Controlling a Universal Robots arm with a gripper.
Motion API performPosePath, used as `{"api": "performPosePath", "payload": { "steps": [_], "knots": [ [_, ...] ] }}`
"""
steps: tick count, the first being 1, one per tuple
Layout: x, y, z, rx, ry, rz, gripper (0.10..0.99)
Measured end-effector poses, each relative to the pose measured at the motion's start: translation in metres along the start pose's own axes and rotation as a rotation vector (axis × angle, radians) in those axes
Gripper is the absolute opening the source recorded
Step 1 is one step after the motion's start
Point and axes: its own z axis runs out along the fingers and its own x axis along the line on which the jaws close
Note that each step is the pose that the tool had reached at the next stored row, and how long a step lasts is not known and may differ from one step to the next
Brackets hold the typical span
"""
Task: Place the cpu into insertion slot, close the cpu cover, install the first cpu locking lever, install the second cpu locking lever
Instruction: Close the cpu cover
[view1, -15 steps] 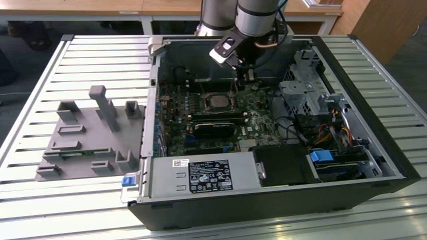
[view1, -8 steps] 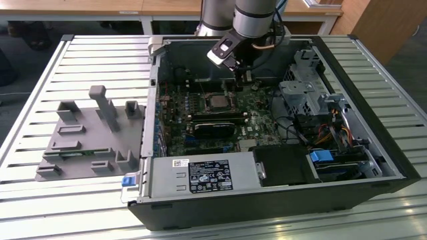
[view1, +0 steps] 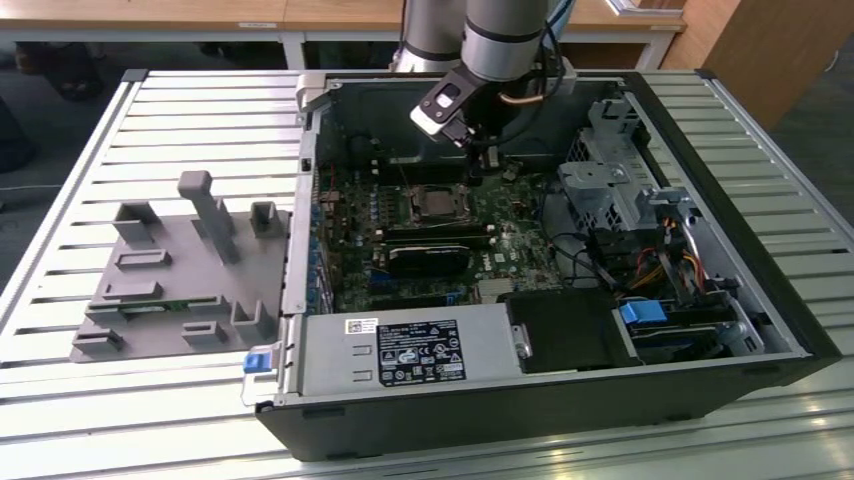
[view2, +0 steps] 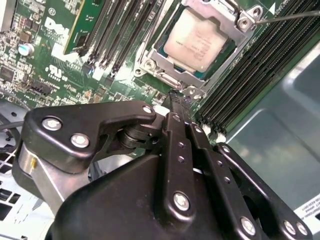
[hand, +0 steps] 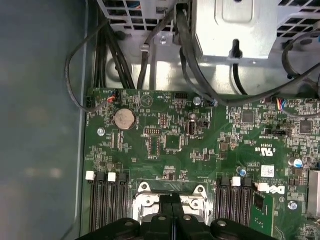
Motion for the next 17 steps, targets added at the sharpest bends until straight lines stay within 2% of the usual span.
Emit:
{"api": "performPosePath", "payload": {
  "steps": [6, 13, 17],
  "knots": [
    [0.0004, -0.0159, 0.0022, 0.000, -0.0001, 0.000, 0.106],
    [0.0001, -0.0187, 0.0068, 0.000, -0.0001, 0.000, 0.106],
    [0.0000, -0.0249, 0.0093, 0.000, 0.0000, 0.000, 0.106]
  ]
}}
